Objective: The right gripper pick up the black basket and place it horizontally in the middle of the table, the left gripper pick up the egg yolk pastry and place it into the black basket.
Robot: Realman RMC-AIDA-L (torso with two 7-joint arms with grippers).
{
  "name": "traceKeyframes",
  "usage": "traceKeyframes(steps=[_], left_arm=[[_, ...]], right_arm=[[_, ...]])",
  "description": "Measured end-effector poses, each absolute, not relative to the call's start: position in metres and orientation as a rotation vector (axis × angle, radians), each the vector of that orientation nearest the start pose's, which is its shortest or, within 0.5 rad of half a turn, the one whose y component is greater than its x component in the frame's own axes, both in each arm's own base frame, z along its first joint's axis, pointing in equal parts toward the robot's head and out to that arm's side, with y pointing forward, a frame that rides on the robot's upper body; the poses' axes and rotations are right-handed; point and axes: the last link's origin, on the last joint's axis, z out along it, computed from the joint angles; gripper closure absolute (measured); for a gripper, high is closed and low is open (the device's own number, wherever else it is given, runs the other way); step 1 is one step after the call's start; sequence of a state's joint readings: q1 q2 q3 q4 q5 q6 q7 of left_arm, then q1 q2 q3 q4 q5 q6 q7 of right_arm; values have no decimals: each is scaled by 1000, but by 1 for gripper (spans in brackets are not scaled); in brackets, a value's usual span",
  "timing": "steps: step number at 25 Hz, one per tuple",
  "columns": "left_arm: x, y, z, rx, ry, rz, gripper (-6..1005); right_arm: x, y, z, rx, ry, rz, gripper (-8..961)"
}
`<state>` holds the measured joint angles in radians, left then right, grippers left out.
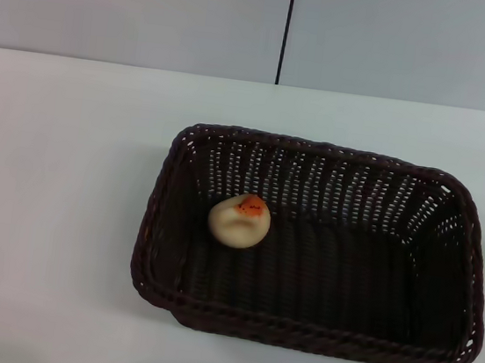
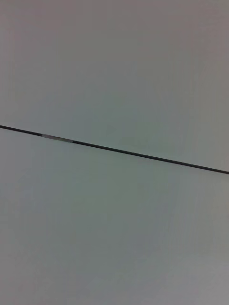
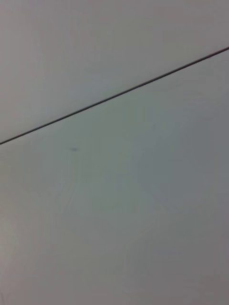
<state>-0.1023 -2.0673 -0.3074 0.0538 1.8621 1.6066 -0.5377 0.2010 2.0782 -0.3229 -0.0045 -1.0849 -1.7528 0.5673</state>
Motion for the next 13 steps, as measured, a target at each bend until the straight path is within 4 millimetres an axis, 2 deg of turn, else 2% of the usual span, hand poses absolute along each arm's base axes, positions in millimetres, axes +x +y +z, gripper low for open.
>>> traceKeyframes(steps=[13], left_arm=[[-396,178,24,-1466,-697,-851,161]], right_arm=[[365,217,44,-1336,568,1083,171]])
